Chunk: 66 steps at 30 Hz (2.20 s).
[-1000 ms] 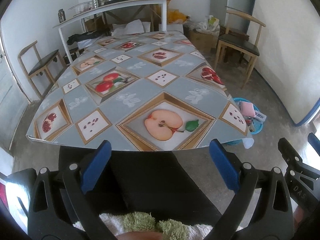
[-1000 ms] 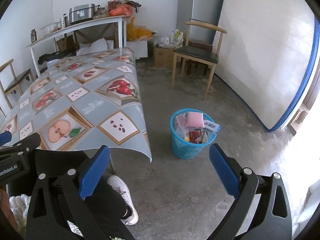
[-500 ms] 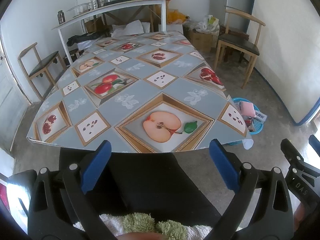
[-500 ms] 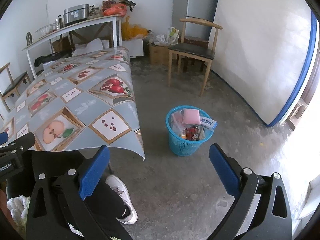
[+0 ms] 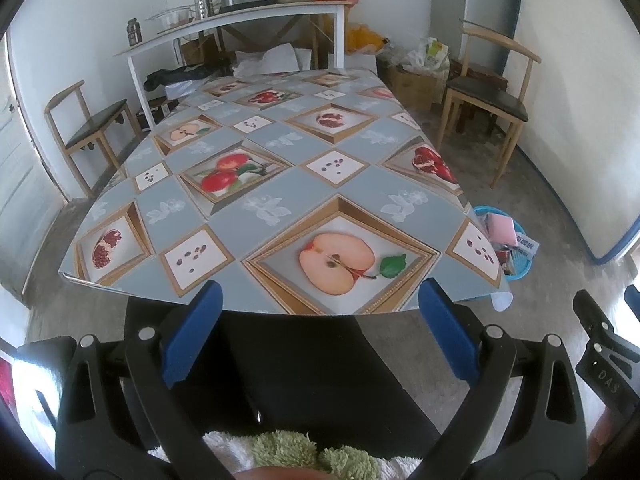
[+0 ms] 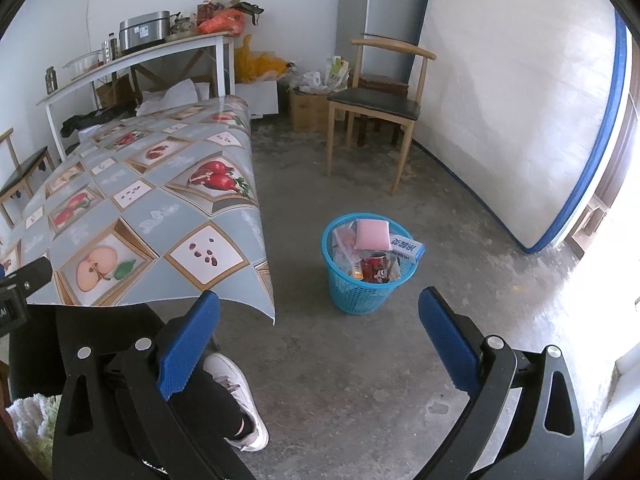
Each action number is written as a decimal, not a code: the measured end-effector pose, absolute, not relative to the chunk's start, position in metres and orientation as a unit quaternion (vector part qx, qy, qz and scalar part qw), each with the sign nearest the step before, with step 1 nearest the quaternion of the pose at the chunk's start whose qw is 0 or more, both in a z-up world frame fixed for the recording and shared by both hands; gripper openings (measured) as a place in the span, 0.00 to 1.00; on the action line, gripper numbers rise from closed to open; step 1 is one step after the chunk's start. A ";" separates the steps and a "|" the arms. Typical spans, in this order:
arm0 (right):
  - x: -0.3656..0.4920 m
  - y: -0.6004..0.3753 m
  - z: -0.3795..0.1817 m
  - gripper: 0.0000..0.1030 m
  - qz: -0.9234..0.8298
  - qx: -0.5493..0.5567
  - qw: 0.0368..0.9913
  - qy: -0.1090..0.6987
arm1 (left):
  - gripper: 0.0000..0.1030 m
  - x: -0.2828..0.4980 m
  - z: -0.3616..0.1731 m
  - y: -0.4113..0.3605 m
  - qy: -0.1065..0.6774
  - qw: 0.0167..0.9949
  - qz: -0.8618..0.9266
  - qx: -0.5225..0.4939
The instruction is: Collect trash
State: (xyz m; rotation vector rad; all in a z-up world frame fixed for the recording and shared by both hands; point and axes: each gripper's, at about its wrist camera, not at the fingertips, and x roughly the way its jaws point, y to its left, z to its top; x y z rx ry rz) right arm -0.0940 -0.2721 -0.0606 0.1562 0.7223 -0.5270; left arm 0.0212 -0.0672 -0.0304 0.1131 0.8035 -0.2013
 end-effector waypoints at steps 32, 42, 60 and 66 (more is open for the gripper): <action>-0.095 -0.269 -0.059 0.94 -0.256 0.074 0.900 0.345 | 0.92 0.023 -0.028 -0.063 0.387 0.917 -0.089 0.047; -0.095 -0.268 -0.059 0.94 -0.257 0.074 0.900 0.344 | 0.92 0.023 -0.028 -0.063 0.387 0.917 -0.090 0.047; -0.093 -0.269 -0.051 0.94 -0.254 0.071 0.902 0.342 | 0.92 0.023 -0.027 -0.062 0.387 0.917 -0.090 0.046; -0.093 -0.269 -0.048 0.94 -0.253 0.069 0.903 0.339 | 0.92 0.024 -0.027 -0.062 0.387 0.917 -0.090 0.046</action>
